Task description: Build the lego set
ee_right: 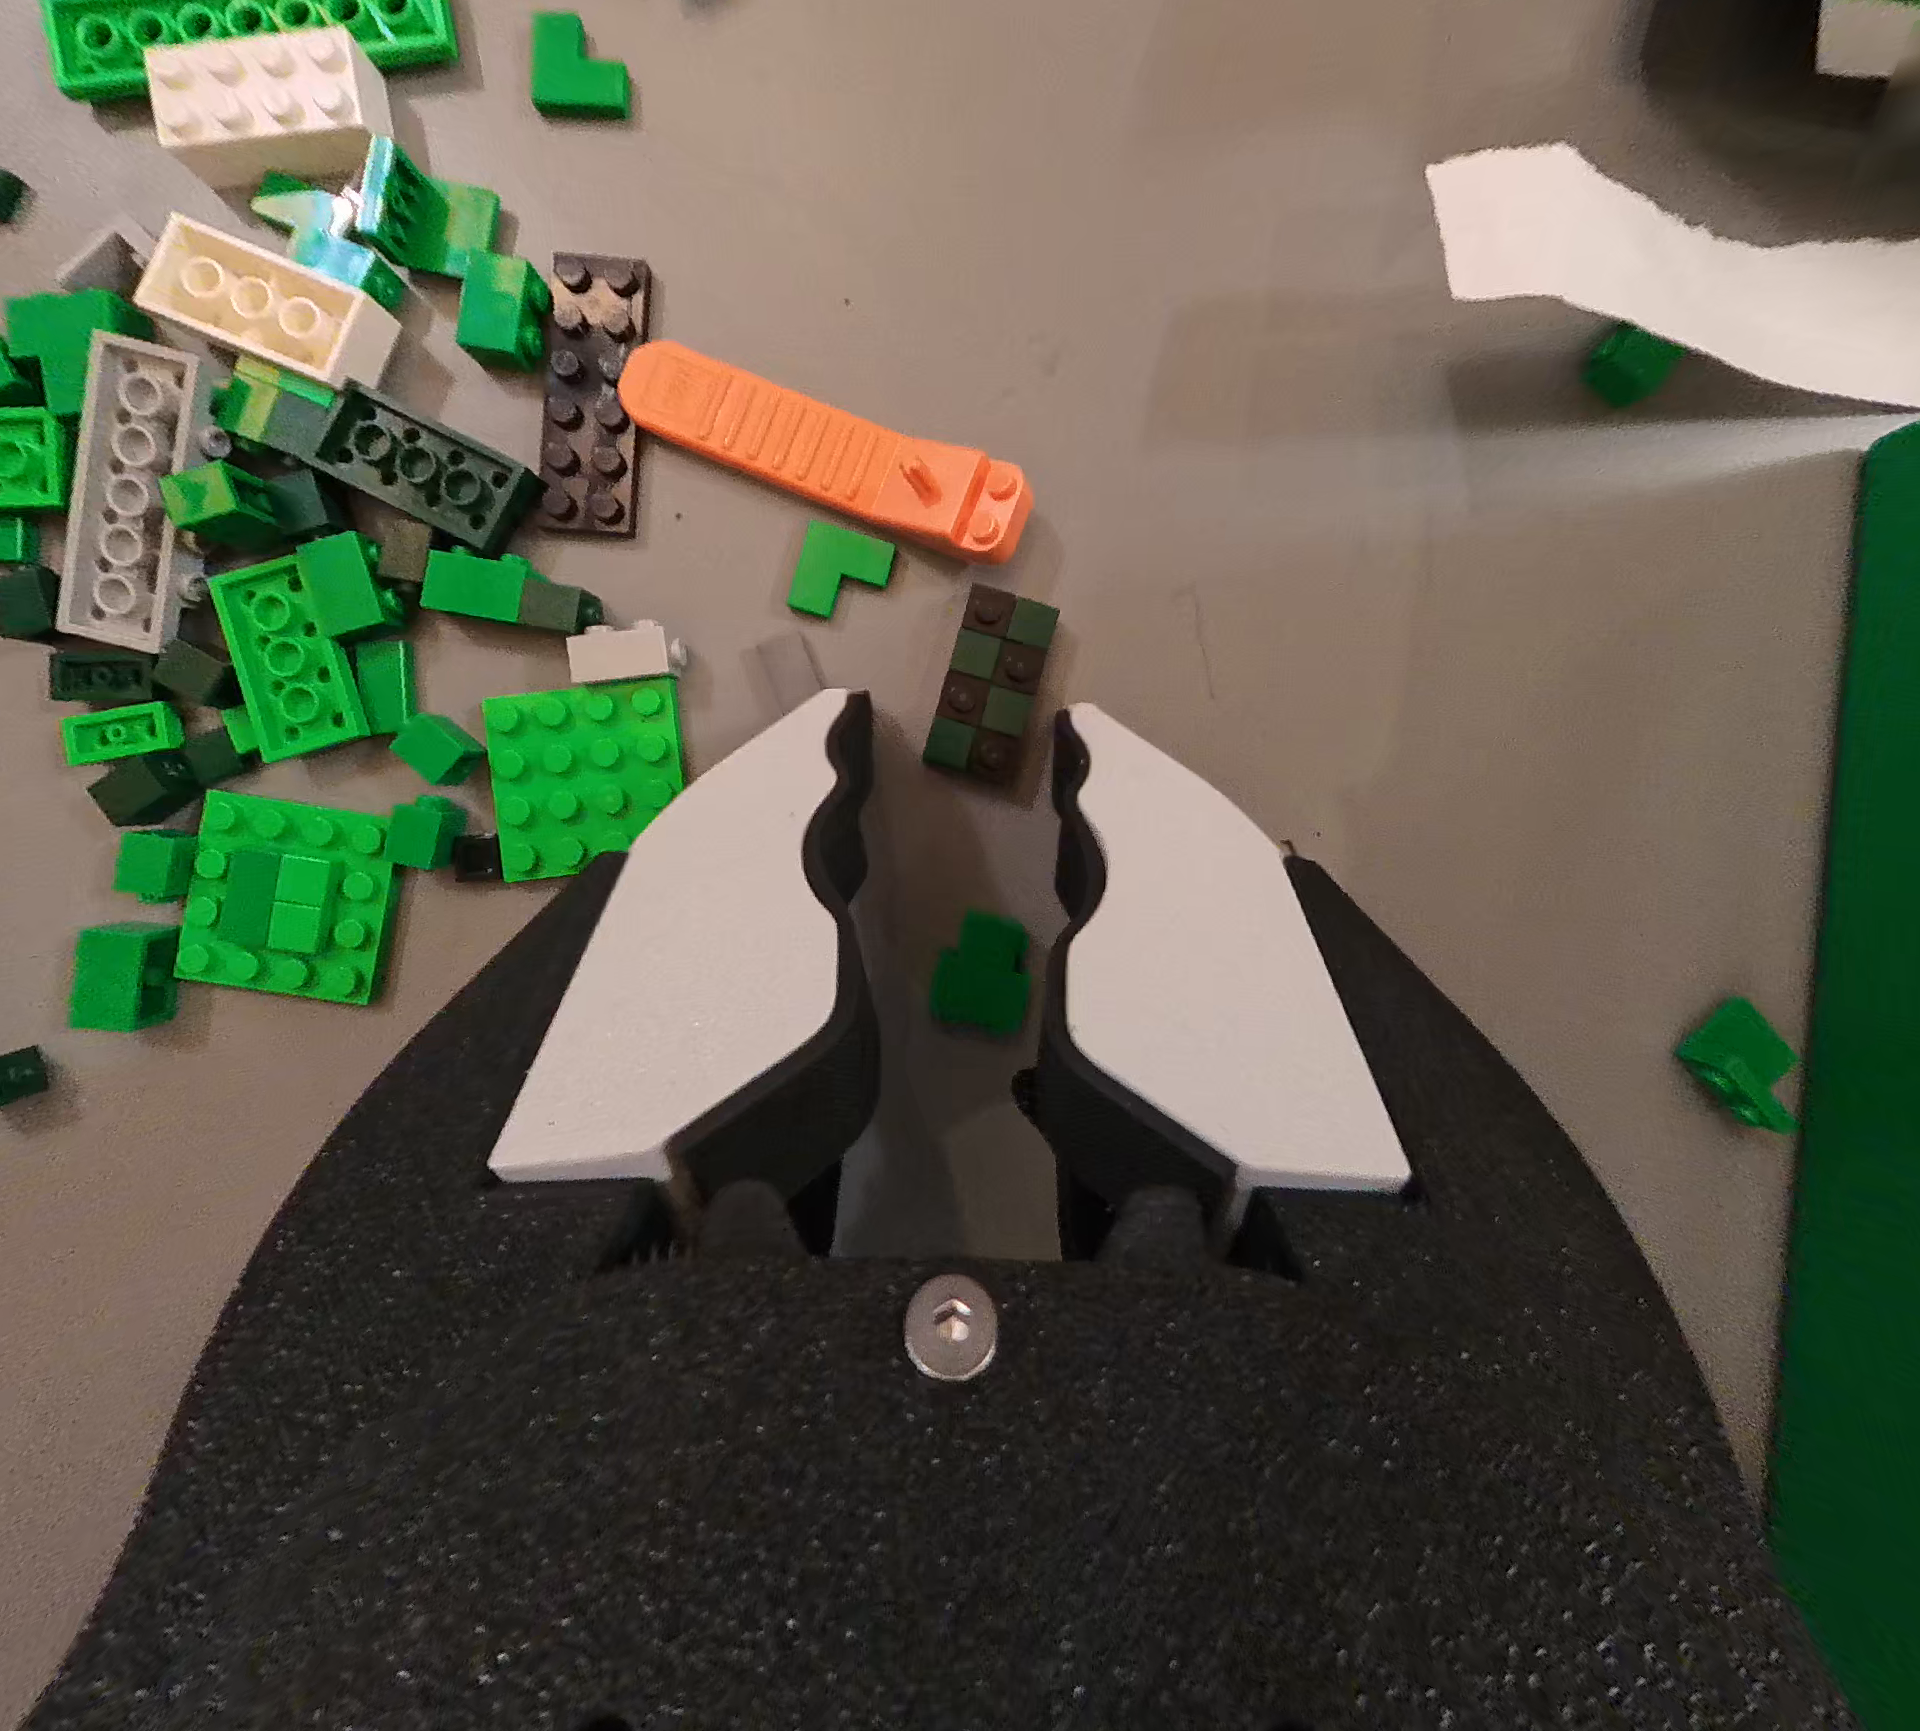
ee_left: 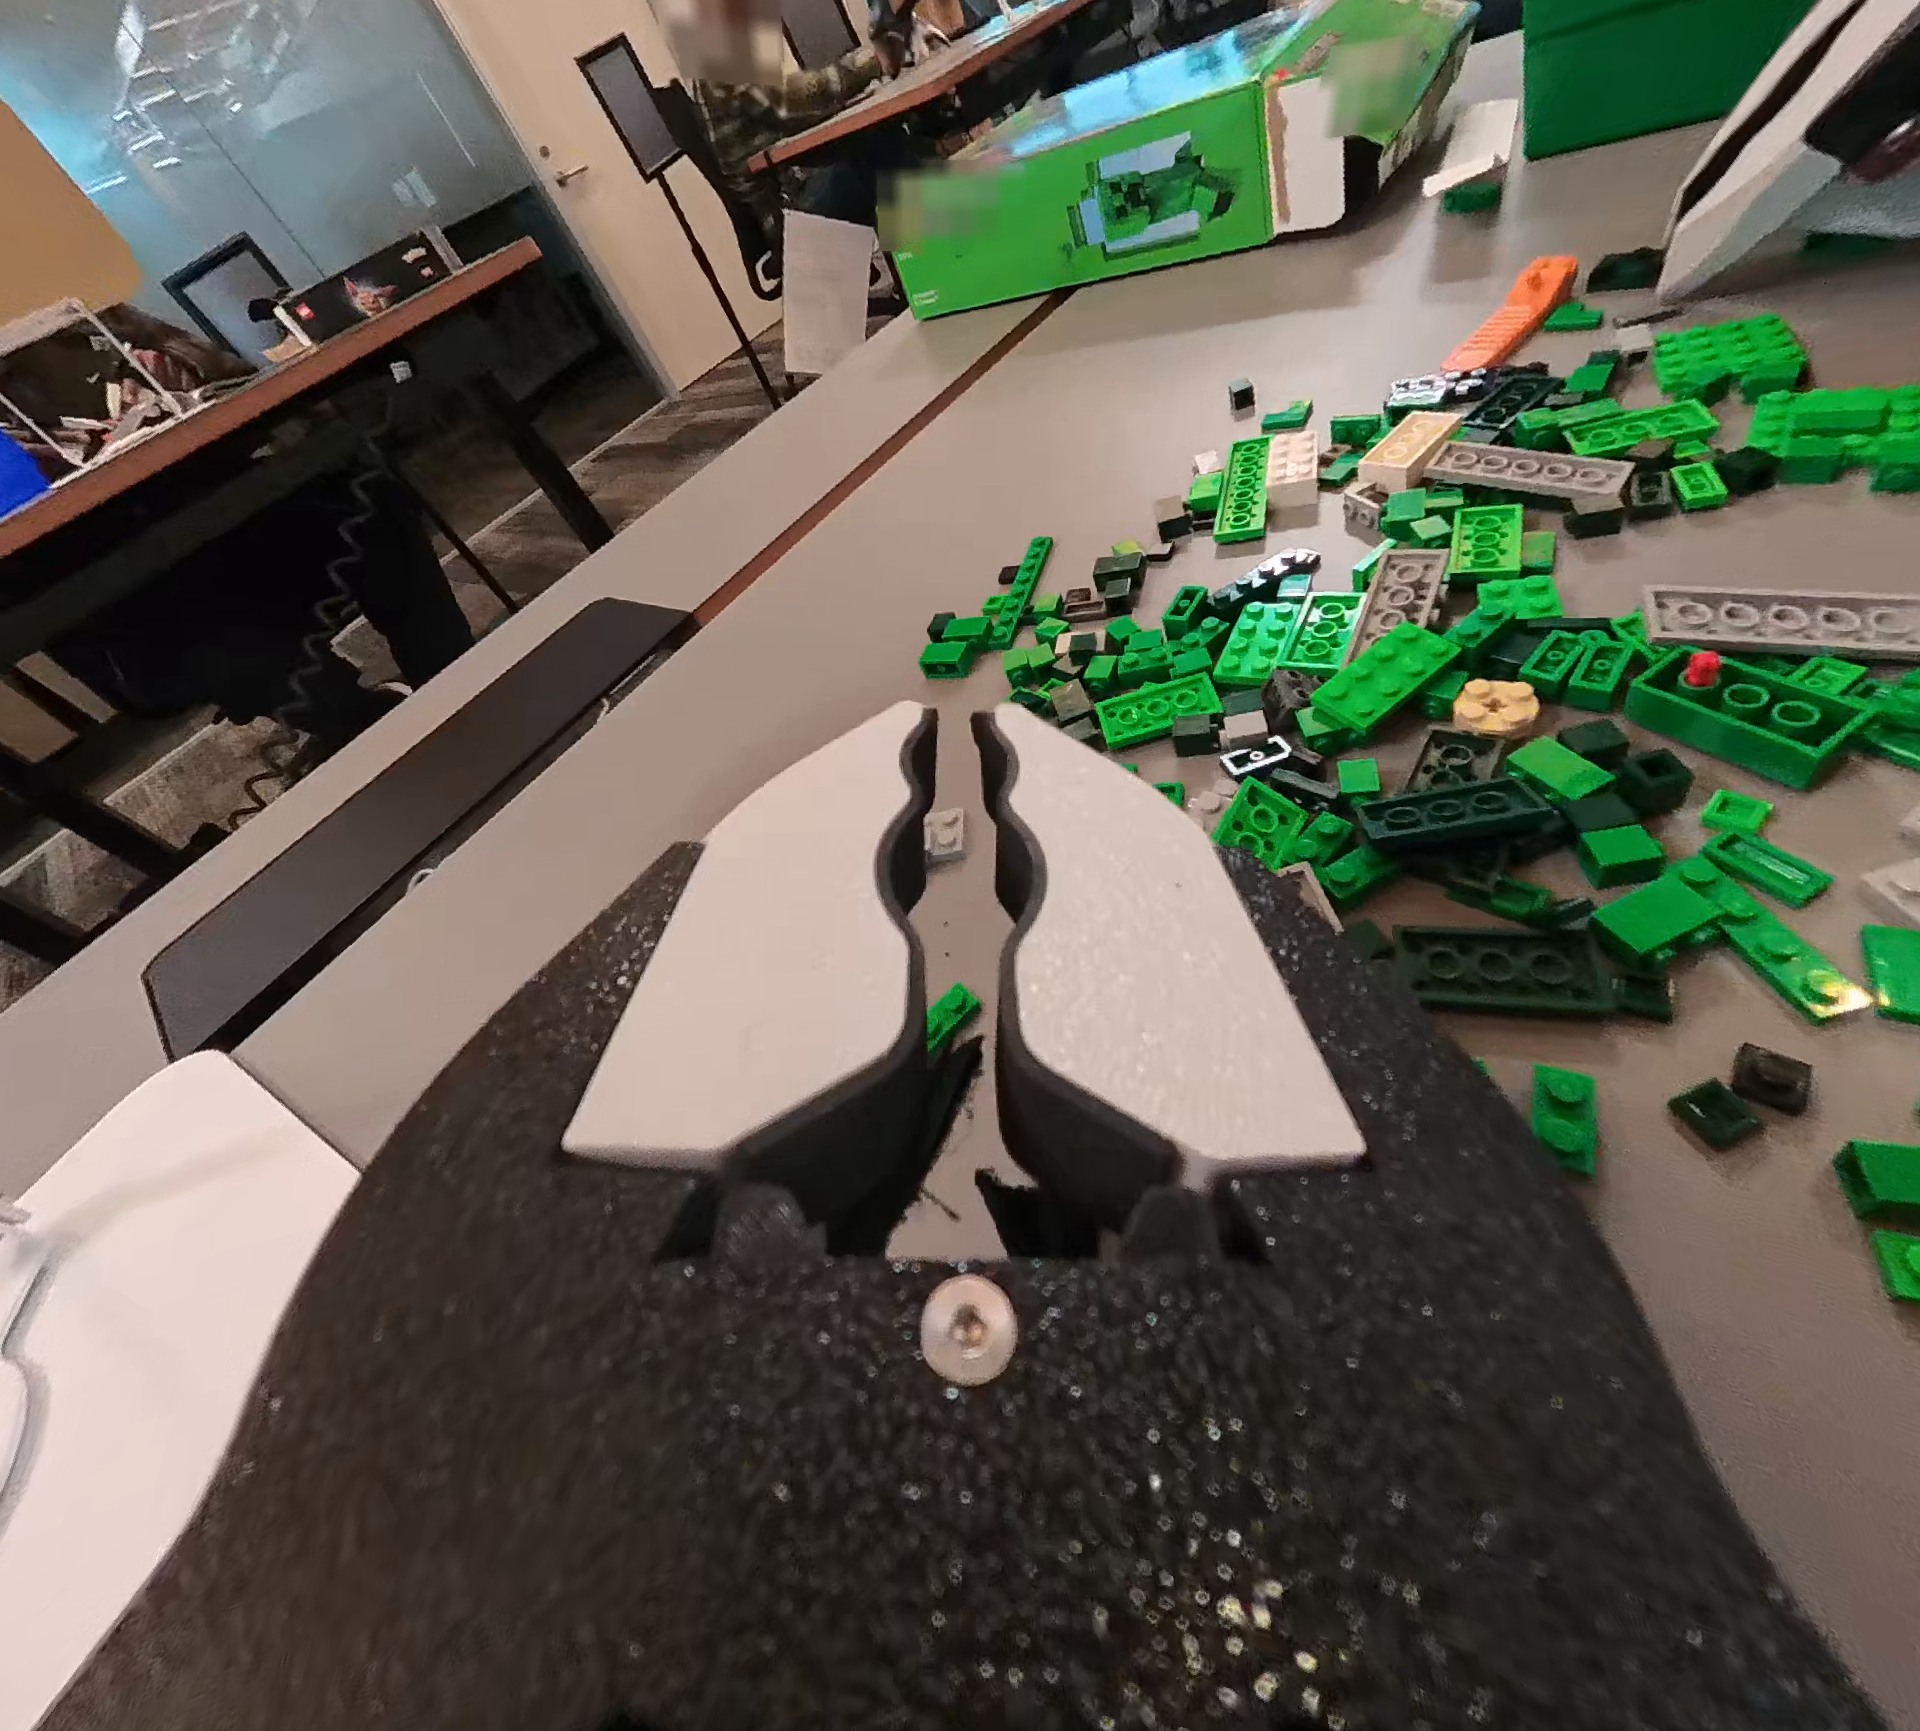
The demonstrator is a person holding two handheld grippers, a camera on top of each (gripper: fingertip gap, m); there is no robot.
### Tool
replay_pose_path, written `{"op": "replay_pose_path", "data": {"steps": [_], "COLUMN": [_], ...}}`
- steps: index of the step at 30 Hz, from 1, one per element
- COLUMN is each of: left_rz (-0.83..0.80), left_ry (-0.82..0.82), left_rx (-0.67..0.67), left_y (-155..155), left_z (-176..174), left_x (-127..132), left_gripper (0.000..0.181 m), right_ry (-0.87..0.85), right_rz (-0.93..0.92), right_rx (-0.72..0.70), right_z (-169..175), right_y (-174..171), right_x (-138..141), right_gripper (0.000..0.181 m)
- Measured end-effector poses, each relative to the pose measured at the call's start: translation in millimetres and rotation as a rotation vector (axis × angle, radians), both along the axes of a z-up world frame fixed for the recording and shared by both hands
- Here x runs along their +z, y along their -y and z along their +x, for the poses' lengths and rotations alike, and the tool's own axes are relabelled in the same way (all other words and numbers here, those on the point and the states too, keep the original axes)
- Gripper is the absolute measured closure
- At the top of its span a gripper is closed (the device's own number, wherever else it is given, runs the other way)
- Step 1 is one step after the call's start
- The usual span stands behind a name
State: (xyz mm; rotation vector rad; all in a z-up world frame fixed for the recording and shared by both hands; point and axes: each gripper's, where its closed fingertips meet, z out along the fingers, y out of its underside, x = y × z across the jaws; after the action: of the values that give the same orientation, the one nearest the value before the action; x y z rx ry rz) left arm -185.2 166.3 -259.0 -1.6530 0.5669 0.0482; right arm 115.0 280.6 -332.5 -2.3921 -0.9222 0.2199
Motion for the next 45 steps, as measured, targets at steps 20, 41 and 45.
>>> {"op": "replay_pose_path", "data": {"steps": [20, 41, 45], "left_rz": [0.049, 0.013, 0.018], "left_ry": [-0.013, 0.039, 0.032], "left_rx": [-0.136, -0.278, -0.254], "left_y": [9, 8, 7], "left_z": [25, 44, 42], "left_x": [6, 4, 4], "left_gripper": [0.173, 0.162, 0.162], "right_ry": [0.069, -0.110, -0.131], "right_rz": [1.068, 1.176, 1.202], "right_rx": [0.689, 0.893, 0.872], "right_z": [-141, -184, -185], "right_y": [37, 100, 101], "right_x": [91, 103, 104], "right_gripper": [0.164, 0.164, 0.164]}}
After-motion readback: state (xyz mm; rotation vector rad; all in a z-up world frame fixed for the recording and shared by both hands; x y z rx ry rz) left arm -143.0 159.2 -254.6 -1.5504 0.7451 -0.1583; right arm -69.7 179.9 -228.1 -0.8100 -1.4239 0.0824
